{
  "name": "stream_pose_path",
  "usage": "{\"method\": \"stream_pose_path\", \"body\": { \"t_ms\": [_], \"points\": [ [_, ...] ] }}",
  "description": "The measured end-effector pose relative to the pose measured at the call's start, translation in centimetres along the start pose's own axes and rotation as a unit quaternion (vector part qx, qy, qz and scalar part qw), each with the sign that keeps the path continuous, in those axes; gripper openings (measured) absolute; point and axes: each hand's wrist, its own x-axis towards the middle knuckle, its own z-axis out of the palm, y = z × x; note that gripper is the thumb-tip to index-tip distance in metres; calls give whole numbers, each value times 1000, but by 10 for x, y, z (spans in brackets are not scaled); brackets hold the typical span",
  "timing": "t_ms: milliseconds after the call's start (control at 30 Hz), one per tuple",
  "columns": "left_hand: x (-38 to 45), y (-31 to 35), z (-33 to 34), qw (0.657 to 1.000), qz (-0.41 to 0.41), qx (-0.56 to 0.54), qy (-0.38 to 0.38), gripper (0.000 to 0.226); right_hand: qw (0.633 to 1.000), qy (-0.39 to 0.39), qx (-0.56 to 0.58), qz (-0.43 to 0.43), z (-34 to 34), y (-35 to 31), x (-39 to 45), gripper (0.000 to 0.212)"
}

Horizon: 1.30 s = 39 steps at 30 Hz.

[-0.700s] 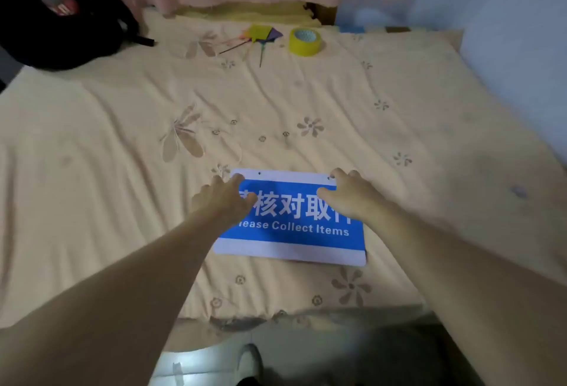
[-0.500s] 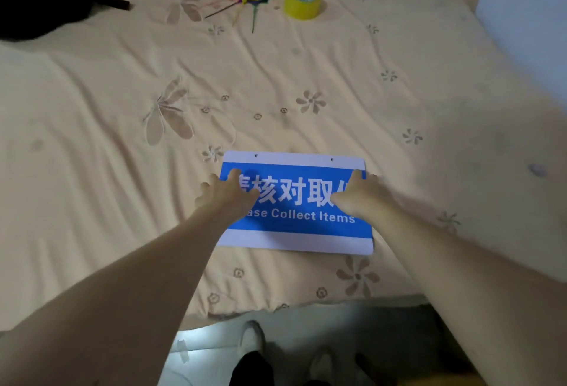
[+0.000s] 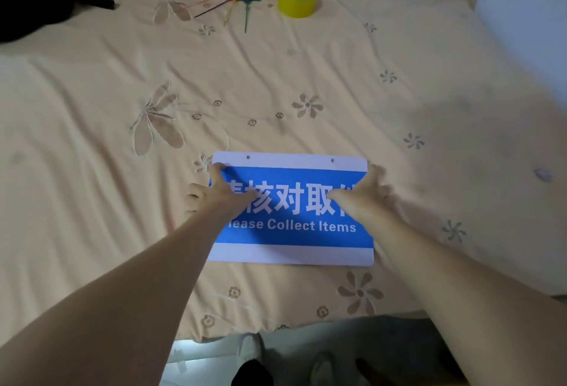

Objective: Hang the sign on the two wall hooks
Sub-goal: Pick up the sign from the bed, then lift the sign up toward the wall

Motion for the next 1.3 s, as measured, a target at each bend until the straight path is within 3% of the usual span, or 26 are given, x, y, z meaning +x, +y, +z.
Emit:
{"method": "stream_pose_path", "body": {
  "t_ms": [167,500,600,700,833,1033,1200,1267,1300],
  "points": [
    [-9,12,-19,995,47,-90,25,79,995,-3,89,-45,-10,-19,-15,94],
    [-82,85,-132,954,175,-222,102,79,963,173,76,-191,-104,-106,-82,83],
    [-116,109,-180,931,229,-250,134,88,944,212,93,-233,-145,-136,-116,84],
    [-157,130,-227,902,287,-276,169,75,918,249,117,-287,-186,-162,-155,83],
    [-208,152,-285,868,314,-280,264,84,877,303,135,-348,-237,-190,-202,83],
    [-253,171,-334,822,371,-287,322,91,827,378,153,-386,-286,-211,-253,78],
    [-259,181,-328,820,385,-304,296,89,832,382,143,-377,-295,-204,-257,78],
    [-306,199,-338,791,460,-299,270,92,791,461,169,-365,-333,-182,-291,79],
    [-309,200,-338,793,457,-300,268,90,791,455,176,-369,-341,-183,-292,79]
  ]
}}
